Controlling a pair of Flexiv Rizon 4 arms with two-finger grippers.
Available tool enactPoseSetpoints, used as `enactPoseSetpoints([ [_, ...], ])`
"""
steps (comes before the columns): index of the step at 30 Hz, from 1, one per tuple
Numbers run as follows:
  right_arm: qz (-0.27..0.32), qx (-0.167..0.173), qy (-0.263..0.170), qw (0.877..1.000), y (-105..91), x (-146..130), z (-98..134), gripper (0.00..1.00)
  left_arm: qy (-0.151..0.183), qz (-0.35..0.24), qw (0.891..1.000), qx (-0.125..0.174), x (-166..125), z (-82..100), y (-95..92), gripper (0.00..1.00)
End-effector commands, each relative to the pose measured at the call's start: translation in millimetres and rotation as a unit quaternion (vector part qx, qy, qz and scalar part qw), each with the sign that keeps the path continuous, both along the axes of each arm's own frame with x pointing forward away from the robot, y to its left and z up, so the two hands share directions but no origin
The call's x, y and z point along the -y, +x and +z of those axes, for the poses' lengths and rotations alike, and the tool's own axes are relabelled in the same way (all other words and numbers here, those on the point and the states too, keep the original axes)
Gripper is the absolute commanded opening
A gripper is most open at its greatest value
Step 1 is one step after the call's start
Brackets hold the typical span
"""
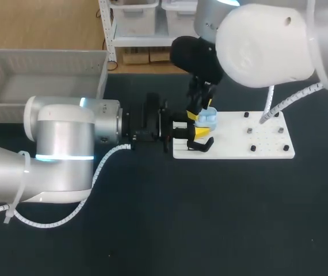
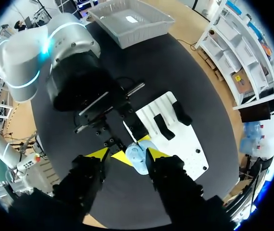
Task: Pick up each earbud case from the left stands, insert the matching earbuds, close the lid, and place the case in the box.
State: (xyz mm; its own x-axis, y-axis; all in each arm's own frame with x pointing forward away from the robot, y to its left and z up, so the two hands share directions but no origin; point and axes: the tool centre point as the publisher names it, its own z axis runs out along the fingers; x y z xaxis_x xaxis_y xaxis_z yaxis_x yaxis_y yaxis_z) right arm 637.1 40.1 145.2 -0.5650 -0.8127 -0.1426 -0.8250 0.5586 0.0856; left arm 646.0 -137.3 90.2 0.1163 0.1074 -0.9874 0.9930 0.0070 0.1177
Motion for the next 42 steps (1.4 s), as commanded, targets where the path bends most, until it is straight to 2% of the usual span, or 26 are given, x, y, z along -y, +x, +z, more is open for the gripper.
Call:
enactPoseSetpoints([
  [1, -0.021, 0.008, 0.017, 1.0, -4.2, 14.3, 18.9, 0.62, -0.001, 0.005, 1.0, 0.002, 0.3, -0.6, -2.5, 0.0],
  [5, -0.075, 0.036, 0.001, 0.997, 10.6, 23.9, 29.8, 1.0, -0.001, 0.005, 1.0, 0.002, 0.3, -0.6, -2.5, 0.0],
  [12, -0.188, 0.075, -0.048, 0.978, 43.7, 40.0, 26.7, 1.0, -0.001, 0.005, 1.0, 0.002, 0.3, -0.6, -2.5, 0.0],
  [16, -0.218, 0.088, -0.06, 0.97, 53.8, 45.1, 18.9, 1.0, -0.001, 0.005, 1.0, 0.002, 0.3, -0.6, -2.5, 0.0],
  [24, -0.248, 0.081, -0.07, 0.963, 67.6, 56.6, -6.1, 1.0, -0.001, 0.005, 1.0, 0.002, 0.3, -0.6, -2.5, 0.0],
  [32, -0.249, 0.056, -0.085, 0.963, 65.2, 64.0, -30.8, 1.0, -0.001, 0.005, 1.0, 0.002, 0.3, -0.6, -2.5, 0.0],
  [42, -0.239, 0.036, -0.077, 0.967, 48.0, 59.7, -30.3, 1.0, -0.001, 0.005, 1.0, 0.002, 0.3, -0.6, -2.5, 0.0],
])
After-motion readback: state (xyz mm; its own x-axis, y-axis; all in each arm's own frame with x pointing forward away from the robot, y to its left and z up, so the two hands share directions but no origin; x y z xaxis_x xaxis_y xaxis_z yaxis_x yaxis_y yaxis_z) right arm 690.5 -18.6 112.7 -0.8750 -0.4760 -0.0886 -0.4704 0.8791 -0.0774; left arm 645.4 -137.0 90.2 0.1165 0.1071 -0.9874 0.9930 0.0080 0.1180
